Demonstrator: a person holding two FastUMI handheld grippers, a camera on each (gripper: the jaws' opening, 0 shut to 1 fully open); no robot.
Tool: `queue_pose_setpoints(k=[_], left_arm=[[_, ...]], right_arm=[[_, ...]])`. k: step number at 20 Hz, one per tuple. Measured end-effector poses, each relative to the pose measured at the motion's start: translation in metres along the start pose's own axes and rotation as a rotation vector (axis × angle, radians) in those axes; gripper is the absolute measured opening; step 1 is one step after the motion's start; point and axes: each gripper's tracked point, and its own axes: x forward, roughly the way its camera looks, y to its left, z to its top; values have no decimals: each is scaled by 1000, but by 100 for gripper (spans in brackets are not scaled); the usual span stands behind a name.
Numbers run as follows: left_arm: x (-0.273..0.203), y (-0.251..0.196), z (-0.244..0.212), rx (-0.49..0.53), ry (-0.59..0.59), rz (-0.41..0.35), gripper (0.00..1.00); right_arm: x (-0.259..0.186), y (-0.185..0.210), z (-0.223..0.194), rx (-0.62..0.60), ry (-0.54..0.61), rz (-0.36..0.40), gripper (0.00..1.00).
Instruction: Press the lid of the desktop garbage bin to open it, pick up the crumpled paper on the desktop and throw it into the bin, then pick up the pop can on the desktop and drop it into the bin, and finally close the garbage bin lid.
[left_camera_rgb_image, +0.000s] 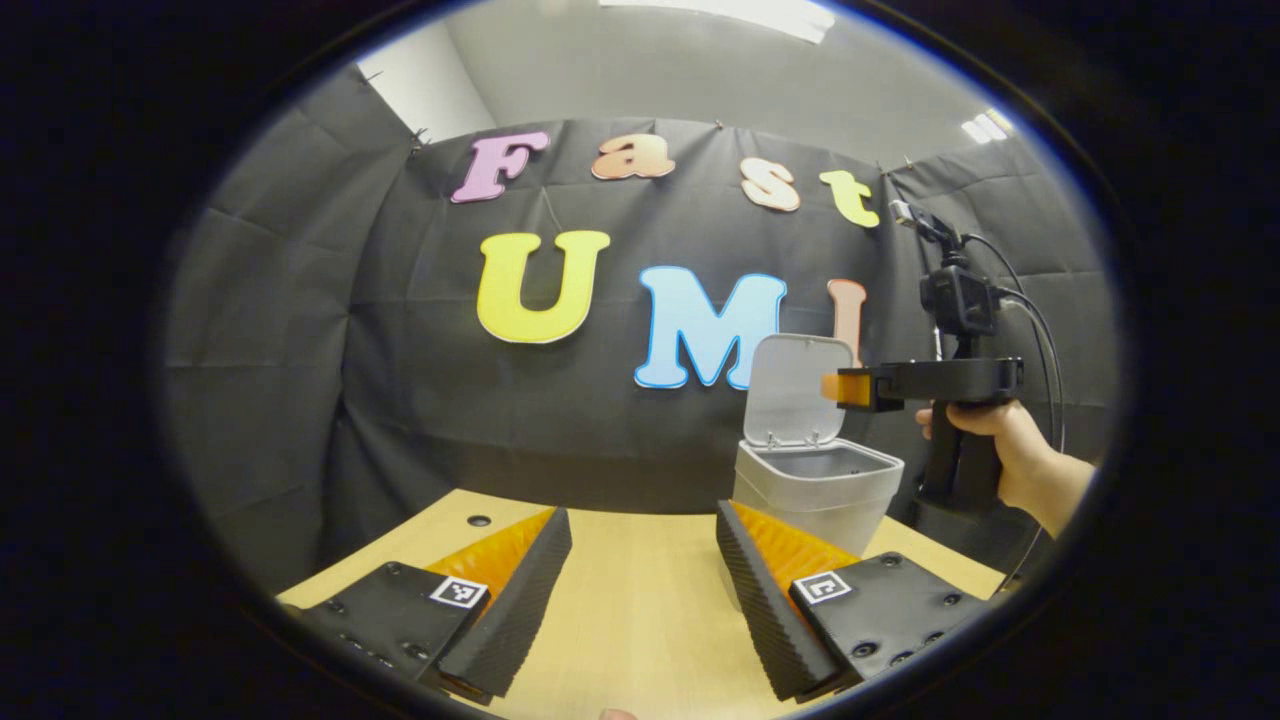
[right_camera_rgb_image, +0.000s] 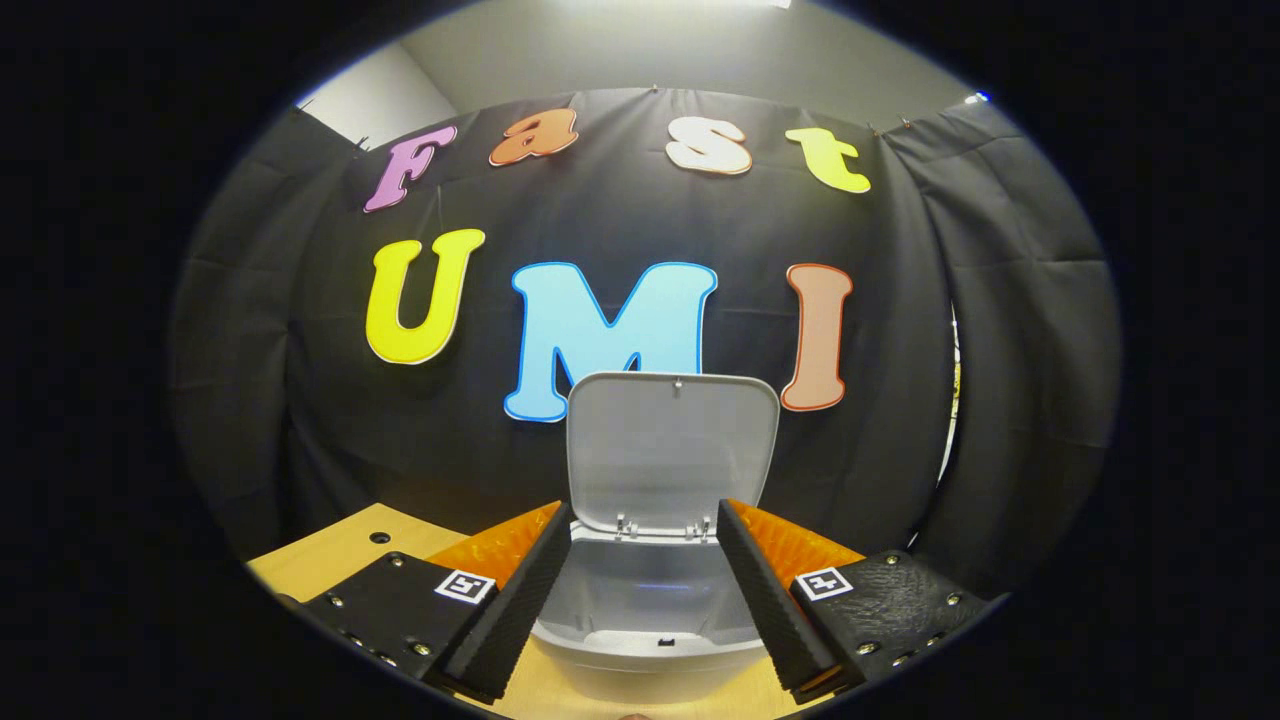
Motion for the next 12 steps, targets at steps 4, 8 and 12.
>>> queue_pose_setpoints(k=[4, 8, 12], left_arm=[[-5, 16, 6, -10, -1, 43, 96], [-10, 25, 9, -24, -3, 76, 95], [-11, 25, 8, -28, 0, 82, 95]], right_arm=[[16, -6, 21, -5, -21, -16, 94], [30, -12, 41, -6, -44, -29, 93], [50, -15, 60, -4, -50, -39, 94]])
